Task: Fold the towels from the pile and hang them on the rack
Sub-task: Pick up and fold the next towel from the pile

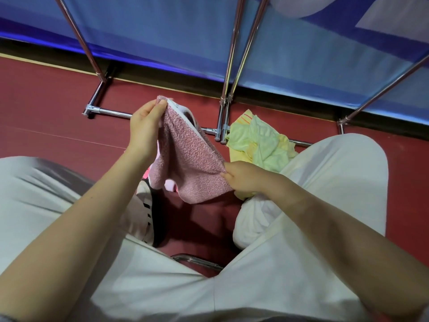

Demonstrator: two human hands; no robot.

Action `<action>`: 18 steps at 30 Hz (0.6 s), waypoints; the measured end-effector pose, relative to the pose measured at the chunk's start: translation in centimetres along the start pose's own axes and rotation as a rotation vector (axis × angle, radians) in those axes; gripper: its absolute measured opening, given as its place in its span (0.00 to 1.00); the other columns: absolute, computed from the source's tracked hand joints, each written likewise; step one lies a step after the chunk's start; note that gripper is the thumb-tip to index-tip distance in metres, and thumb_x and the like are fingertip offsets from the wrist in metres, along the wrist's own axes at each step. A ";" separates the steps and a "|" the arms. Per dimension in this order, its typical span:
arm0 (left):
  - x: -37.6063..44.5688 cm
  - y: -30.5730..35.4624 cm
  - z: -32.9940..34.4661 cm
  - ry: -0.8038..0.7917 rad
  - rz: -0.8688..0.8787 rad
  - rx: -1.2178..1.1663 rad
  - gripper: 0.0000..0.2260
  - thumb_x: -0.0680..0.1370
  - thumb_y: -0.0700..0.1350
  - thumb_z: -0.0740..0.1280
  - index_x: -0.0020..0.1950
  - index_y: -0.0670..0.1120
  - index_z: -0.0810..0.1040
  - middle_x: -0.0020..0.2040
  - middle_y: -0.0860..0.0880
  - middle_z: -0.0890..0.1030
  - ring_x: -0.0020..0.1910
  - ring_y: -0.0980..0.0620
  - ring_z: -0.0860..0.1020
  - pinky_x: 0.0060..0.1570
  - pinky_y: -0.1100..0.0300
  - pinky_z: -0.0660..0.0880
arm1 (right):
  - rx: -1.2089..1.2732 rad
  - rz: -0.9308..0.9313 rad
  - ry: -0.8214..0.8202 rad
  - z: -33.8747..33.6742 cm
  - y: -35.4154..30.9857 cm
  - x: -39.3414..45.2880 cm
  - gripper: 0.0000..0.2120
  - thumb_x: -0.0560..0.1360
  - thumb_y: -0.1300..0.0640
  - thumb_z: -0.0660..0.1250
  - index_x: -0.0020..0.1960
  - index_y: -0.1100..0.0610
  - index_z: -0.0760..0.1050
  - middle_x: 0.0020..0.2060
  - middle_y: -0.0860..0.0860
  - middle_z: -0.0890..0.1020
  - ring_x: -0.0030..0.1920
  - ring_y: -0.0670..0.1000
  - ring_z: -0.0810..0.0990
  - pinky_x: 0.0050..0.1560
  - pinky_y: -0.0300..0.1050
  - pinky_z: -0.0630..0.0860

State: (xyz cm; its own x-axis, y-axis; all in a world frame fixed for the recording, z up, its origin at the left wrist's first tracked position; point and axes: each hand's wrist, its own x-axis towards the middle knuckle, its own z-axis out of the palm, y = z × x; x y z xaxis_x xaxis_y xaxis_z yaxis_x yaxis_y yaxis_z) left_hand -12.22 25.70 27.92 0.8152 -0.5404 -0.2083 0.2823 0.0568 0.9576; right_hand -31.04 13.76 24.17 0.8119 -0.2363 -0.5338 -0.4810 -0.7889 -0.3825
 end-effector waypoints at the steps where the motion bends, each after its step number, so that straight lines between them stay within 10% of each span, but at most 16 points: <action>1: 0.0 -0.1 -0.1 0.006 -0.012 -0.008 0.09 0.80 0.39 0.63 0.45 0.45 0.81 0.34 0.54 0.83 0.36 0.58 0.79 0.42 0.65 0.75 | -0.018 -0.012 0.029 0.0 0.1 0.0 0.08 0.82 0.57 0.54 0.45 0.59 0.63 0.33 0.48 0.65 0.40 0.53 0.68 0.39 0.45 0.60; 9: 0.7 -0.9 -1.3 0.151 -0.119 -0.041 0.10 0.79 0.42 0.65 0.38 0.48 0.80 0.30 0.55 0.78 0.35 0.57 0.75 0.42 0.62 0.71 | 0.041 -0.077 0.186 -0.5 0.0 0.2 0.19 0.76 0.67 0.54 0.36 0.47 0.54 0.32 0.47 0.63 0.32 0.47 0.63 0.37 0.47 0.60; 18: 0.2 -0.8 -0.2 0.084 -0.099 0.036 0.18 0.81 0.41 0.62 0.31 0.49 0.78 0.23 0.58 0.75 0.26 0.63 0.72 0.32 0.67 0.69 | 0.298 -0.010 0.149 0.1 0.4 0.6 0.09 0.74 0.64 0.59 0.36 0.57 0.63 0.33 0.52 0.68 0.35 0.51 0.67 0.38 0.48 0.63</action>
State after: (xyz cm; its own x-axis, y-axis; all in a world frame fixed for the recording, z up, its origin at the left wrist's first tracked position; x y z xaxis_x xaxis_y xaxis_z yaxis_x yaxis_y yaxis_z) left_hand -12.21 25.72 27.07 0.8244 -0.4692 -0.3166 0.3463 -0.0243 0.9378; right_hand -30.74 13.31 23.63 0.8458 -0.3276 -0.4211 -0.5308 -0.5963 -0.6022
